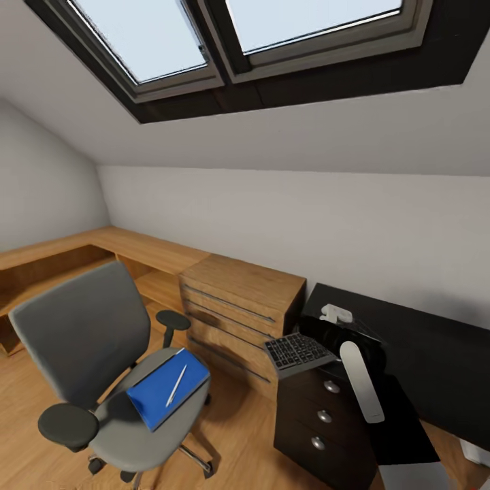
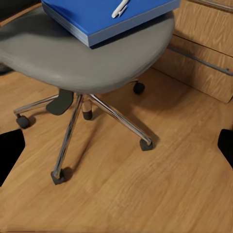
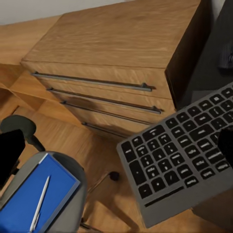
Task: In the bedroom, organize the workspace by keeping the computer under the desk, ensuring the monitor is on the desk, placing the keyboard on the desk next to the monitor, placing the mouse on the desk next to the keyboard, moving the folder from the swivel chair onto the desk next to the mouse, stacking the notebook on top of the folder with the pen on top of the notebook, and positioning the swivel chair next to the desk.
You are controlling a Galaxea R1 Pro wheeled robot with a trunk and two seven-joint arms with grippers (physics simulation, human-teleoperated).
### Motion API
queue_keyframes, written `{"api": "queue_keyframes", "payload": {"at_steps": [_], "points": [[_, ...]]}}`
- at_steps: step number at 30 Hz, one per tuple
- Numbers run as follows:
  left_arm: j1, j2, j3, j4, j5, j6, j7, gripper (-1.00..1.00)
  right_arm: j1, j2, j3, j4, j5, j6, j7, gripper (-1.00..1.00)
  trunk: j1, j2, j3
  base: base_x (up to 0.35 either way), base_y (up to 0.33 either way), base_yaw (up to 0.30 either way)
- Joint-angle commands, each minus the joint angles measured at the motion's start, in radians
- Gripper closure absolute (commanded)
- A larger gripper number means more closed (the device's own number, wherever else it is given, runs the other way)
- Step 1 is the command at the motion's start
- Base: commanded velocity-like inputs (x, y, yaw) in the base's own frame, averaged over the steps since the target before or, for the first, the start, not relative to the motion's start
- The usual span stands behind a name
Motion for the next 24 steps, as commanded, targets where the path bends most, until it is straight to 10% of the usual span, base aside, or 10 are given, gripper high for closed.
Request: {"api": "queue_keyframes", "payload": {"at_steps": [1, 14, 21, 24], "points": [[0.0, 0.001, -0.006, -0.001, 0.01, -0.003, 0.003, -1.0, -0.001, 0.0, 0.003, -0.001, -0.011, 0.002, -0.01, -1.0, 0.0, -0.001, -0.001, 0.003, 0.0, 0.256], [0.0, 0.001, -0.008, -0.001, 0.01, -0.002, 0.002, -1.0, -0.001, -0.003, 0.08, 0.061, 0.035, -0.02, -0.01, -1.0, 0.0, -0.001, -0.003, 0.001, 0.0, 0.064], [0.0, 0.001, -0.017, -0.001, 0.008, -0.002, 0.005, -1.0, -0.001, 0.004, 0.207, 0.079, 0.223, -0.115, -0.012, -1.0, 0.0, -0.001, -0.003, 0.0, 0.0, 0.001], [0.0, 0.001, -0.021, -0.001, 0.01, -0.002, 0.005, -1.0, -0.069, 0.053, 0.236, 0.222, 0.279, -0.131, -0.022, -1.0, 0.0, -0.001, -0.003, 0.0, 0.0, 0.0]]}}
